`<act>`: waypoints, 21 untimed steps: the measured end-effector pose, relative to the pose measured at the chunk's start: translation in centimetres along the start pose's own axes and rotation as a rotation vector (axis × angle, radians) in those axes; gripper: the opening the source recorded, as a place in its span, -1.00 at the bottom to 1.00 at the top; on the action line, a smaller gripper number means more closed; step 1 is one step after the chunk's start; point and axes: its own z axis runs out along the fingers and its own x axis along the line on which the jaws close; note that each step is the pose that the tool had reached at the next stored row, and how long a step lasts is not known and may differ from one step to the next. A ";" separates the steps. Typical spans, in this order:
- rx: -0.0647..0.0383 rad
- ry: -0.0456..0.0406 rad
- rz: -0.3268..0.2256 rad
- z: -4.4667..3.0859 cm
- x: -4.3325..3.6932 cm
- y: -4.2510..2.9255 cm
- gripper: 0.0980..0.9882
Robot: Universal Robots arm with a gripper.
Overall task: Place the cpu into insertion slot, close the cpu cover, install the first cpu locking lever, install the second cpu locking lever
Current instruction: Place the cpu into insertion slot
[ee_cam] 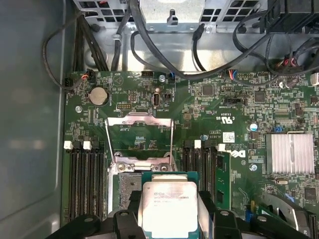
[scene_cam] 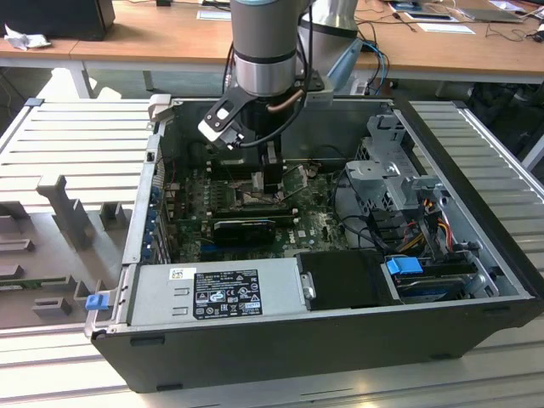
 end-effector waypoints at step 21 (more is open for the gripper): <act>0.000 0.0182 0.004 3.73 1.58 -2.13 -0.03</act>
